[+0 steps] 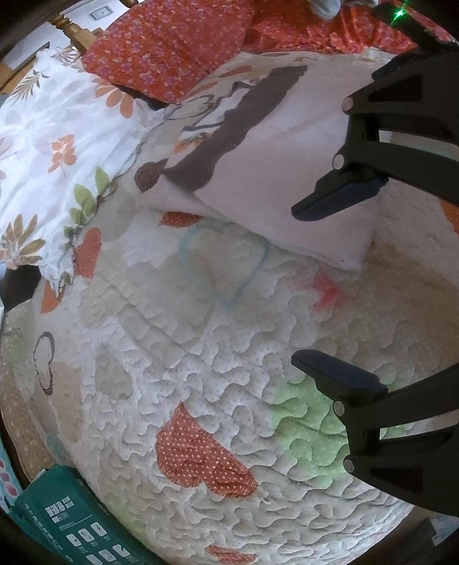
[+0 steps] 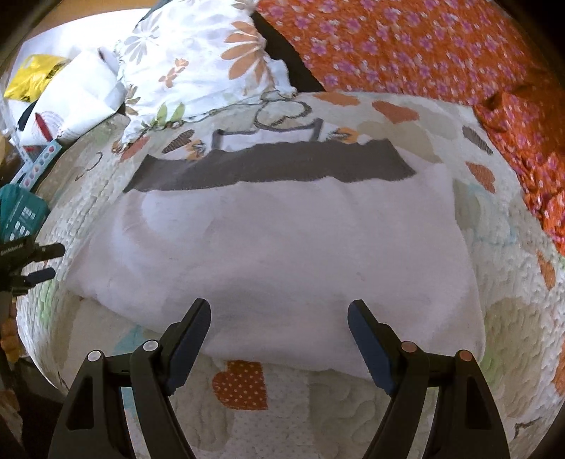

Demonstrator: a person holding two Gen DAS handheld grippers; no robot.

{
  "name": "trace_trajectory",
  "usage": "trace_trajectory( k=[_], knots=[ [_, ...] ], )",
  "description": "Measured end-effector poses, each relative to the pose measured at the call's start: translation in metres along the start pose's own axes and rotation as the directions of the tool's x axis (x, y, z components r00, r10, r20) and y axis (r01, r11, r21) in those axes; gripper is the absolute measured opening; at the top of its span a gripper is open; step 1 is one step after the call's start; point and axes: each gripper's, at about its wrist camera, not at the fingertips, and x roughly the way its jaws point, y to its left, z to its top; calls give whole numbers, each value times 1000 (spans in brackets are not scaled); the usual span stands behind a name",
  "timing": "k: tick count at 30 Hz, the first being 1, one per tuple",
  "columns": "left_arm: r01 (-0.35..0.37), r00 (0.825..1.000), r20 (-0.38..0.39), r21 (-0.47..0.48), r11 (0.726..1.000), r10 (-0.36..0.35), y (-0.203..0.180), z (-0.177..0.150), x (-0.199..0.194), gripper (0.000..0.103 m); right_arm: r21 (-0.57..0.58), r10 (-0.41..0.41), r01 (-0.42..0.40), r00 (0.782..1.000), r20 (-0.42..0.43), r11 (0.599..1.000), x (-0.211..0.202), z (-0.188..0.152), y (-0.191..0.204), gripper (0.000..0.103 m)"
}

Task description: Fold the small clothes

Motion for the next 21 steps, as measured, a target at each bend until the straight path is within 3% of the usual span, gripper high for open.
trace_trajectory(
  k=[5,10,21],
  knots=[
    [-21,1000,6,19,1000,21,-6,-3,1,74,-4,-5,5,1000,-6,1000,1,-2,-2,84],
    [-85,995,62,100,991,79,-25,-9,-3,74,1,-7,7,1000,-12,1000,2,-5,-5,84],
    [-222,961,223,255,941,166,-64,-24,-18,75,26,-12,13,1000,-22,1000,3,-5,-10,84]
  ],
)
